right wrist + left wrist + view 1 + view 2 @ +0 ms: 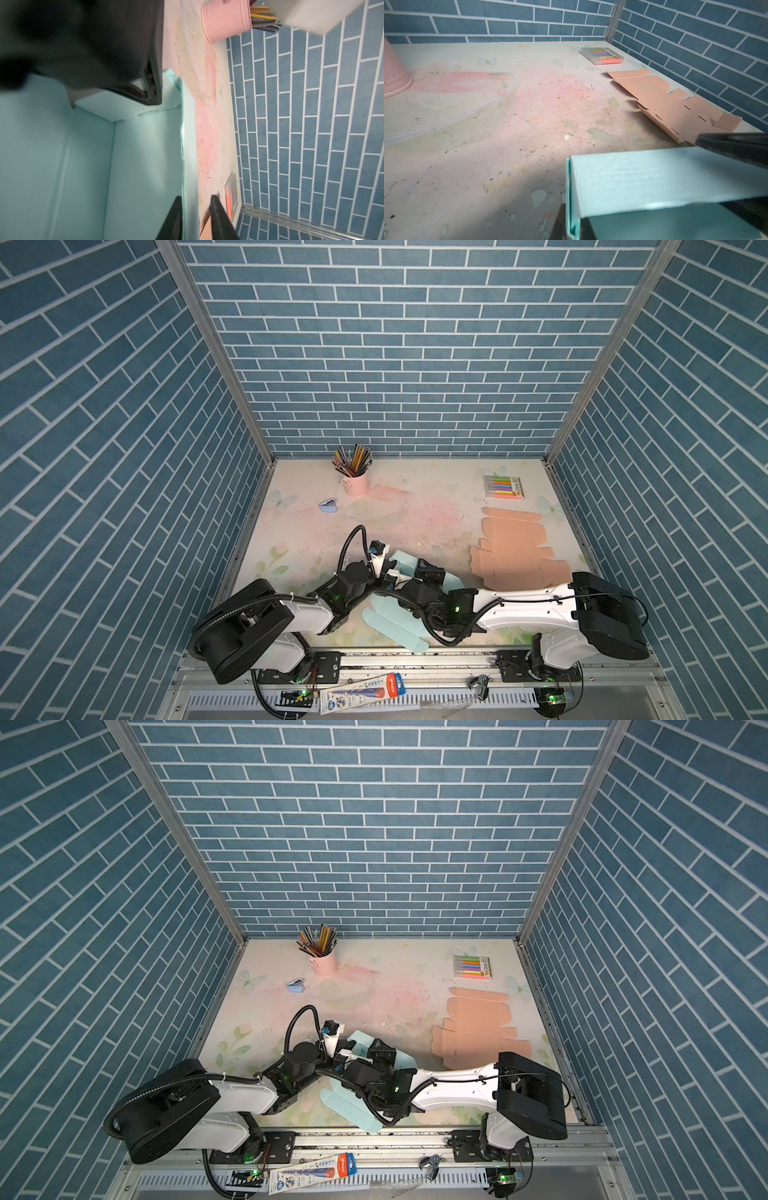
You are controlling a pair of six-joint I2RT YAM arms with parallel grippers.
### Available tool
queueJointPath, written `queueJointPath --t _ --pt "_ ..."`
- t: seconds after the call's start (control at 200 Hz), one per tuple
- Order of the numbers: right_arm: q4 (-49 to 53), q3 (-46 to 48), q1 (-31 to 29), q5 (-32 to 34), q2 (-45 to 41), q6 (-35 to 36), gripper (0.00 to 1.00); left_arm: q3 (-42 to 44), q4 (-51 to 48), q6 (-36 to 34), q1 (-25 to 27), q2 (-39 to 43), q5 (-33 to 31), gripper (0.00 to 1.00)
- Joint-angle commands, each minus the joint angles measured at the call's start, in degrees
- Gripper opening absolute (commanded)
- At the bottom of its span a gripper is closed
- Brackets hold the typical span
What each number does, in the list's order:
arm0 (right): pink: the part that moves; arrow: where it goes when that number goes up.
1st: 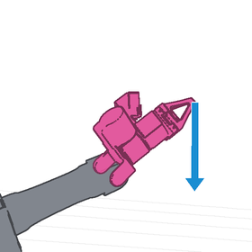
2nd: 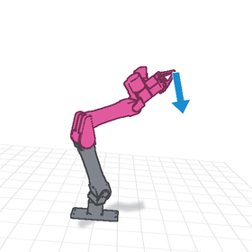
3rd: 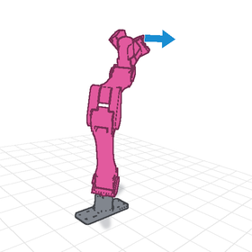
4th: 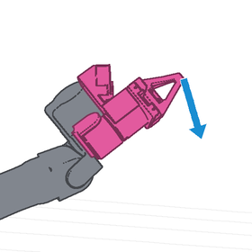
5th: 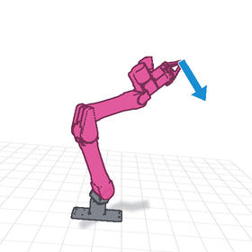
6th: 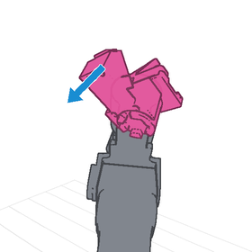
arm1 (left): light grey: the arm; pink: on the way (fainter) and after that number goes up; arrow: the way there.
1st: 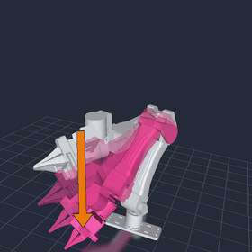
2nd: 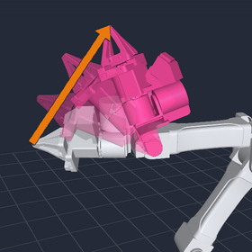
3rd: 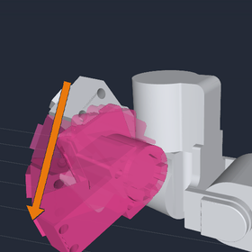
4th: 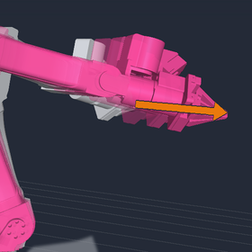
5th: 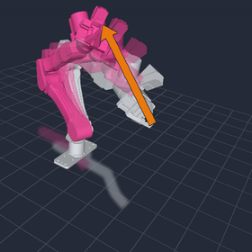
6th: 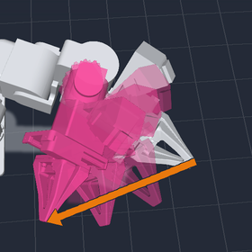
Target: Fold the paper box
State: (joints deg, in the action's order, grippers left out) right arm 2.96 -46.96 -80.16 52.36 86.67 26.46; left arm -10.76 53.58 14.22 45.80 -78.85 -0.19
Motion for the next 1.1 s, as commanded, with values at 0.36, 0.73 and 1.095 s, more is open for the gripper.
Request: queueJointPath --t 0.36,0.73,1.095 --pt "7.81 -3.22 -3.25 -4.76 -9.81 -20.91 0.59 0.76 -0.33 -0.20 0.54 2.03 -2.98 0.03" --pt "11.15 -5.03 2.96 -14.65 -19.54 -34.44 0.67 1.10 0.28 -1.00 0.63 1.26 -3.41 0.02" --pt "17.46 -10.63 30.56 -49.97 -18.02 -52.86 0.67 0.48 0.92 -2.51 0.60 -0.16 -3.65 0.01"
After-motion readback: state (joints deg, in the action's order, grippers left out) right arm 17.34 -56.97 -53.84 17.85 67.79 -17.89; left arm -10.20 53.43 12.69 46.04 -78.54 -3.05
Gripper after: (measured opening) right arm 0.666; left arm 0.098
